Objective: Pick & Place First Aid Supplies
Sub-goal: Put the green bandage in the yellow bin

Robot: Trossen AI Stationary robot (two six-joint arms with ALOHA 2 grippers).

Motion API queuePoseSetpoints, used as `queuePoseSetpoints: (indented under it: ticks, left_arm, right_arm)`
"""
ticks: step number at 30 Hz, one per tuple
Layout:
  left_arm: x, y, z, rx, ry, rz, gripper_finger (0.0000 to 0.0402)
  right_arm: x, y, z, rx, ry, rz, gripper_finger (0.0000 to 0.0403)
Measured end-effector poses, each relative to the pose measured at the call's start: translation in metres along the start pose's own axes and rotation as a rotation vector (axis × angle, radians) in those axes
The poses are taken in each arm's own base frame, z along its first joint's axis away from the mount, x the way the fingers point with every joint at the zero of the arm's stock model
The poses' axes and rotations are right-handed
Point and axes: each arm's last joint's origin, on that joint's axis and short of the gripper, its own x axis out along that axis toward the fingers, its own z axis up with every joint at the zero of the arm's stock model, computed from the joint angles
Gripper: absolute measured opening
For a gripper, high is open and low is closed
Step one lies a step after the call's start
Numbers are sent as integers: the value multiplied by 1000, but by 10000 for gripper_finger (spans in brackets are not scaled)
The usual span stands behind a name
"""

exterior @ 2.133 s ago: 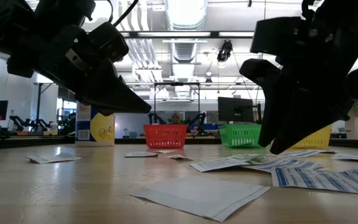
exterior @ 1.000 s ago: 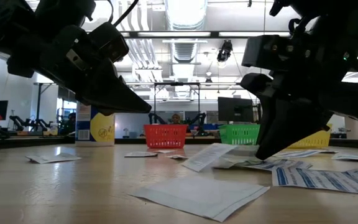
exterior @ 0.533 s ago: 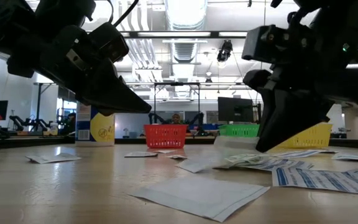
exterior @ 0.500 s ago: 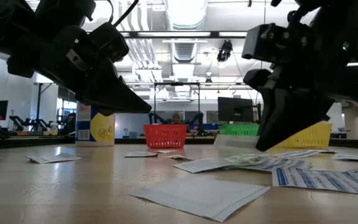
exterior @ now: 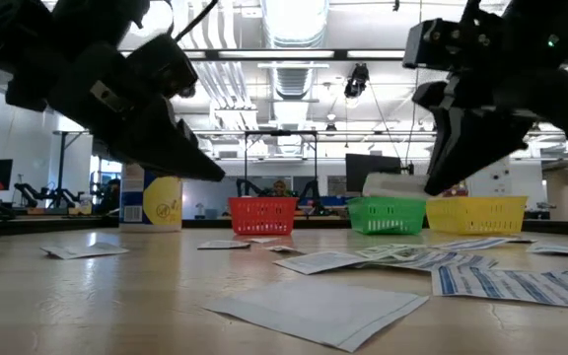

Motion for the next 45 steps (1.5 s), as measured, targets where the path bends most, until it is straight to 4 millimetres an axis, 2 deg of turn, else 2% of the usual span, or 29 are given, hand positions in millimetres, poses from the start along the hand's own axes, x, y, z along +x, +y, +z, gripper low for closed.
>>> queuePoseSetpoints:
  ticks: [6, 14, 26, 34, 40, 45]
  left_arm:
    - [-19, 3, 12, 37, -1, 64, 64]
    - [-39, 10, 18, 68, 29, 189, 64]
    - [-40, 42, 18, 12, 74, 243, 64]
    - [-41, 58, 21, 63, 92, 252, 64]
    - [-41, 62, 26, 138, 88, 263, 64]
    - [-45, 62, 39, 156, 115, 236, 64]
  right_arm:
    - [-14, -17, -6, 92, -50, -104, 8]
    - [-27, -57, -22, 349, -113, -201, 8]
    - [-42, -116, -59, 786, -198, -263, 8]
    - [-54, -150, -84, 1031, -266, -316, 8]
    - [-53, -164, -106, 1174, -213, -325, 8]
    - [-42, -166, -122, 1284, -154, -322, 8]
